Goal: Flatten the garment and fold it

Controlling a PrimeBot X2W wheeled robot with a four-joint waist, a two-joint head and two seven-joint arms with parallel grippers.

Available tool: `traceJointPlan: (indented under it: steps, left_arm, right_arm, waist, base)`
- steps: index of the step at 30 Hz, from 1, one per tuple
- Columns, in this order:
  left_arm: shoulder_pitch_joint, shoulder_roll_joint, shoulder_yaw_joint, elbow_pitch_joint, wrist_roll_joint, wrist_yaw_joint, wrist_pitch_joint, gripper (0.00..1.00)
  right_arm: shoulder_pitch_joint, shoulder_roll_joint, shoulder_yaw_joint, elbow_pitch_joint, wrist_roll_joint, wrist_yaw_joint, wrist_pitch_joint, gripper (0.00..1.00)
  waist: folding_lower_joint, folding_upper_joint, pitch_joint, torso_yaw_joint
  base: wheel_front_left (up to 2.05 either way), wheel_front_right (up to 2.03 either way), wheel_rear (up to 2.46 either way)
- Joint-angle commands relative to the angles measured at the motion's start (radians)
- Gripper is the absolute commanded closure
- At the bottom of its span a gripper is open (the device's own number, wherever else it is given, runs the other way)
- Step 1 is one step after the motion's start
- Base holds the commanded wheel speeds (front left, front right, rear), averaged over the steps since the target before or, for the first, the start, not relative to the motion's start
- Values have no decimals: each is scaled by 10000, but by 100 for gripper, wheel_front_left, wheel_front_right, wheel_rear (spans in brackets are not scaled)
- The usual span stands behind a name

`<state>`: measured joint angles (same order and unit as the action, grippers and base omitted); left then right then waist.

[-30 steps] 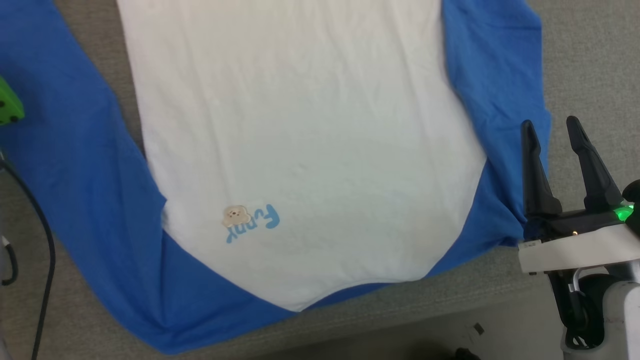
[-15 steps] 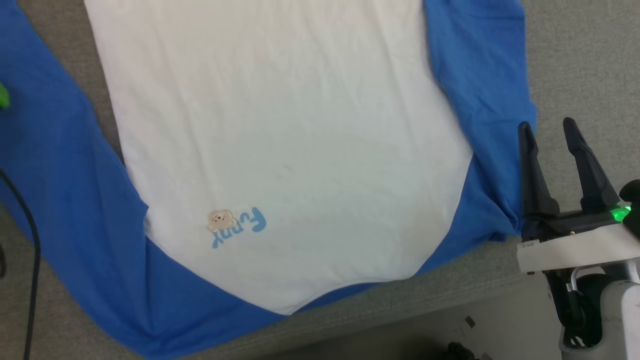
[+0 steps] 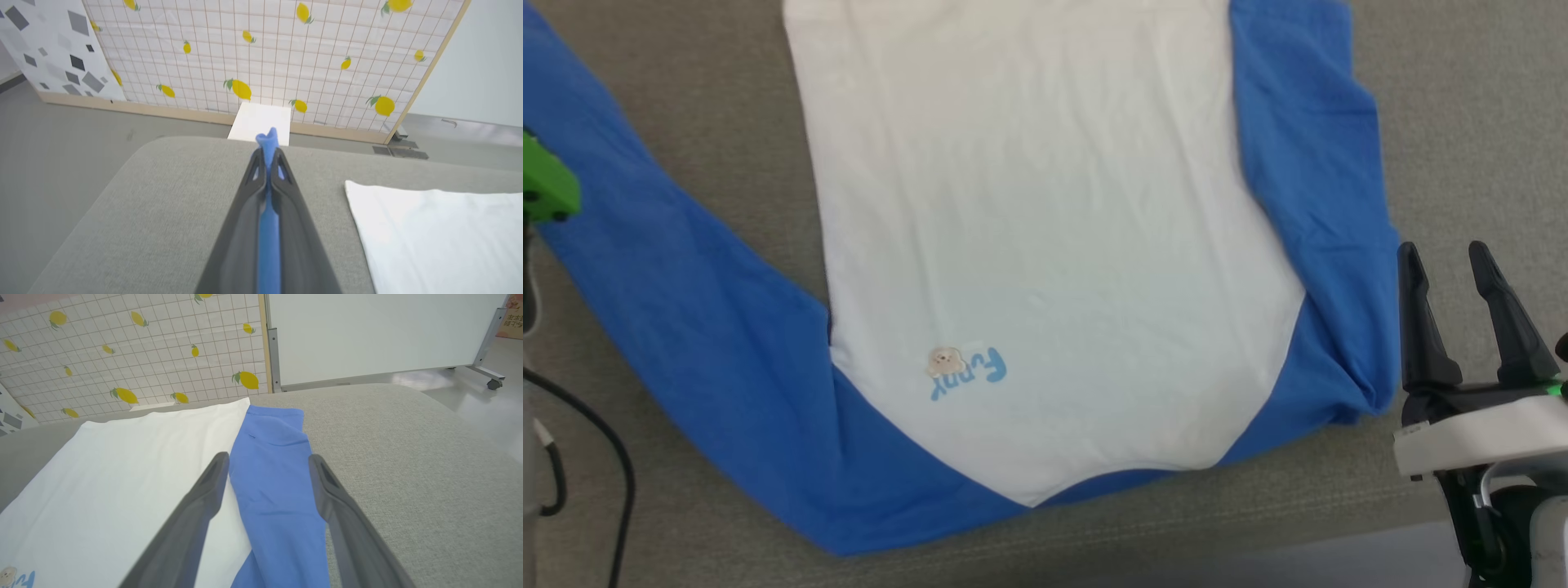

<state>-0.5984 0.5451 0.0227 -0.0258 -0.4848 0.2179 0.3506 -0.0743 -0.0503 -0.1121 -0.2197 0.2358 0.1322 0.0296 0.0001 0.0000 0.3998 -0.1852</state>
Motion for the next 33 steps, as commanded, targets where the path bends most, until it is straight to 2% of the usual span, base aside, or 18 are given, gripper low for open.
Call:
traceJointPlan:
  steps: [1, 5, 8, 9, 10, 18, 21, 25, 33]
  left_arm:
    - [124, -97, -102, -459, -90, -79, 42, 100]
    - [70, -558, -827, -1806, -153, -175, 313, 100]
    - [-78, -1146, -1650, -2294, -134, -219, 460, 100]
    - [-236, -1949, -2449, -2169, -206, -200, 469, 100]
    - [-297, -2263, -2723, -1989, -259, -199, 461, 100]
    - [-1112, -4091, -4608, 495, -222, -596, 313, 100]
    - [-1465, -4525, -5268, 1610, -169, -829, 253, 100]
    - [-1905, -4833, -6060, 2910, -202, -1037, 78, 100]
    - [-2610, -4943, -7444, 4601, -639, -1043, -249, 100]
  right_arm:
    - [128, 1, -40, -92, -14, -15, 46, 0]
    - [357, 1, -133, -173, 15, -15, 209, 0]
    - [511, 1, -193, -265, 60, -15, 296, 0]
    - [623, 1, -181, -315, 115, -15, 336, 0]
    - [645, 1, -149, -322, 147, -15, 344, 0]
    - [630, 1, 100, -213, 374, -15, 297, 0]
    - [617, 1, 186, -94, 502, -15, 182, 0]
    - [533, 1, 328, 124, 709, -15, -27, 0]
    - [357, 1, 663, 710, 1083, -15, -495, 0]
  waist:
    - [-1, 0, -942, 705]
    - [-1, 0, -1384, 878]
    - [-1, 0, -1561, 923]
    - [-1, 0, -1655, 852]
    - [-1, 0, -1668, 782]
    - [-1, 0, -1434, -24]
    - [-1, 0, -1224, -403]
    - [-1, 0, -906, -968]
    - [-1, 0, -361, -2077]
  base:
    - [0, 0, 0]
    - [0, 0, 0]
    - [0, 0, 0]
    - [0, 0, 0]
    - [0, 0, 0]
    - [0, 0, 0]
    - [0, 0, 0]
    - [0, 0, 0]
    - [0, 0, 0]
